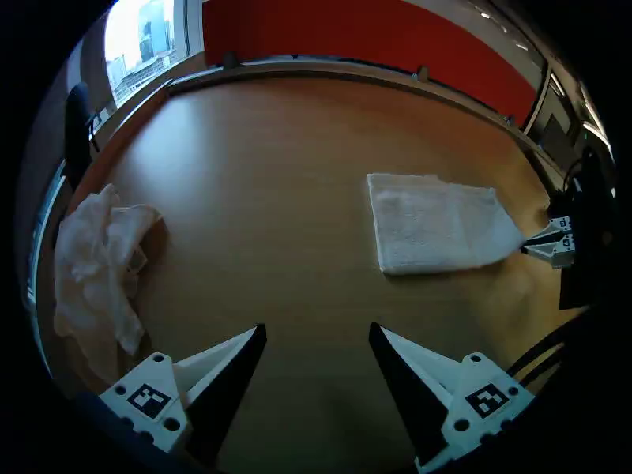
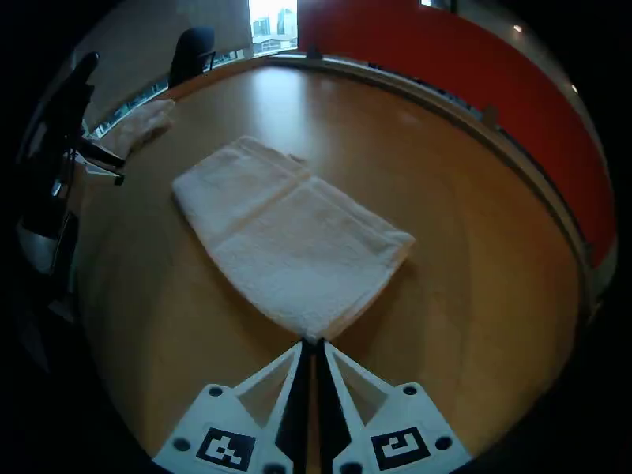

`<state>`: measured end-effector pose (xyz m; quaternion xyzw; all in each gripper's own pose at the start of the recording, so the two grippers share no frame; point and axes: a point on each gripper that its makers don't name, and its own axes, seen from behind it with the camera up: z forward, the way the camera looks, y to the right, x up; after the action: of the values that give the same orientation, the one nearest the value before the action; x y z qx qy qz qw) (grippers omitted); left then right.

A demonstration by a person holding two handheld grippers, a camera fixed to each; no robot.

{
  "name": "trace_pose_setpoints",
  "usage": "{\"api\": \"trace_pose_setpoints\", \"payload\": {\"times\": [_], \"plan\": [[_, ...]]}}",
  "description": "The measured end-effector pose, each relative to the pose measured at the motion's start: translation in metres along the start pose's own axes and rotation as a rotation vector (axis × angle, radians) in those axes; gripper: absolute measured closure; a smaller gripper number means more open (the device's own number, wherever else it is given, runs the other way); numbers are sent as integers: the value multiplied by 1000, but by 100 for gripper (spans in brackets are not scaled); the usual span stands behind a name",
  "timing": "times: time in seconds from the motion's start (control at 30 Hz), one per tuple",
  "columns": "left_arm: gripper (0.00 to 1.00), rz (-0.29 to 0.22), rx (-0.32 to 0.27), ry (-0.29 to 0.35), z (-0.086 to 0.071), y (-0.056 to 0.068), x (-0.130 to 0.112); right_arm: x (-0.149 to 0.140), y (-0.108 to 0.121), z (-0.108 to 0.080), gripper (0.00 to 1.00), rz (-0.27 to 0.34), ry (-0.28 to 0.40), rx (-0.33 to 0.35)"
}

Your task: Fold towel

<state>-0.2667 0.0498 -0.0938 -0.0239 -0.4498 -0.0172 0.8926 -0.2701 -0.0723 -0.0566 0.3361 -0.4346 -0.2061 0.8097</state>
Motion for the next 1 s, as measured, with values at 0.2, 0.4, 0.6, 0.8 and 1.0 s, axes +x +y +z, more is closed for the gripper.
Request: {"api": "trace_pose_setpoints", "payload": {"times": [0.2, 0.4, 0.6, 0.8, 1.0], "plan": [[3, -2, -1, 6, 0, 0, 3, 13, 8, -16, 96, 1, 36, -27], [3, -4, -3, 14, -2, 2, 7, 28, 18, -35, 96, -7, 74, -62], [3, 0, -8, 20, -2, 4, 11, 37, 21, -51, 96, -18, 99, -73], [3, -1, -13, 22, -3, 6, 12, 41, 18, -54, 96, -40, 99, -72], [3, -8, -20, 27, -7, 8, 12, 55, 10, -50, 96, -62, 107, -51]]}}
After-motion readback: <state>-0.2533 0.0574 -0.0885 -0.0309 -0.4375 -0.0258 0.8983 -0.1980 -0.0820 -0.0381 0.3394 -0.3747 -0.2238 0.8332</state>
